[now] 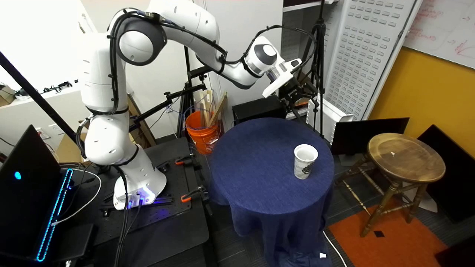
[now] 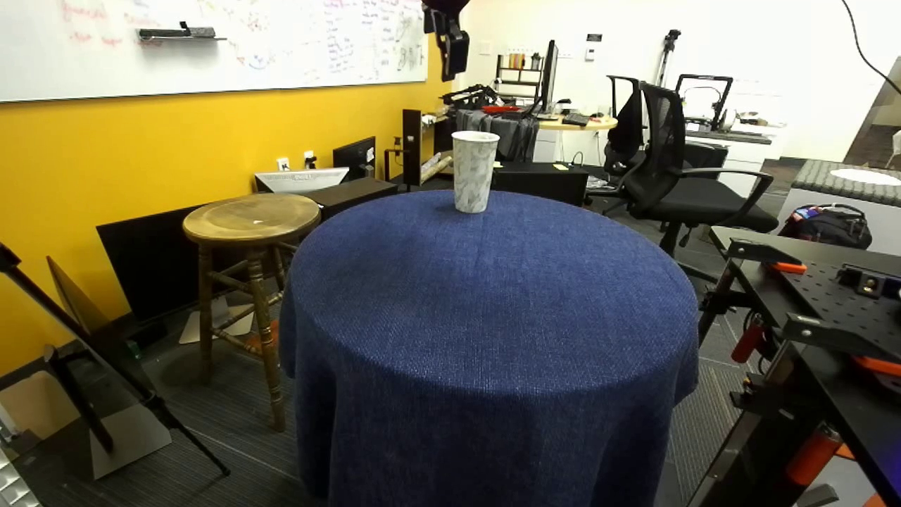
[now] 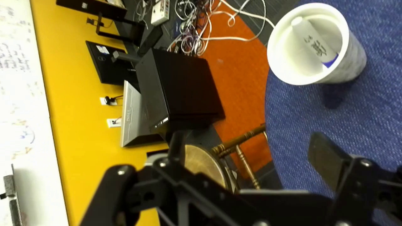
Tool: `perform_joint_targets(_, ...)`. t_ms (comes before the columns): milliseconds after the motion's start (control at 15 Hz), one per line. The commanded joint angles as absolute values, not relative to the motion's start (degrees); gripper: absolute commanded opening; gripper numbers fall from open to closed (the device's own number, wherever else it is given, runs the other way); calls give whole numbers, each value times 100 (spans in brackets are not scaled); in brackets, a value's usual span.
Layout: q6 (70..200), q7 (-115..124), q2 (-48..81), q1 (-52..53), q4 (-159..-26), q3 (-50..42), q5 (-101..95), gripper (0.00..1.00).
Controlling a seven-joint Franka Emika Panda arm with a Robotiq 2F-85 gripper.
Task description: Pick the marker and put it in the cup
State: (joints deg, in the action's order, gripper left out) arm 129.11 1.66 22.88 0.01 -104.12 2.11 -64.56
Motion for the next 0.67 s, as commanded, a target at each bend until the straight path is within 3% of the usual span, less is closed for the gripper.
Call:
perform_joint_targets(0,14160,684,1959,-163,-10940,131,-6345,100)
perform_joint_targets(133,15004,898,1945,-234,-11091,53,-6375,100)
perform_joint_targets(200,14476,643,2175,-65,-10772,2,-6336,100)
perform_joint_targets(600,14908,769,2130,-117,-10908,-52,-6326,100)
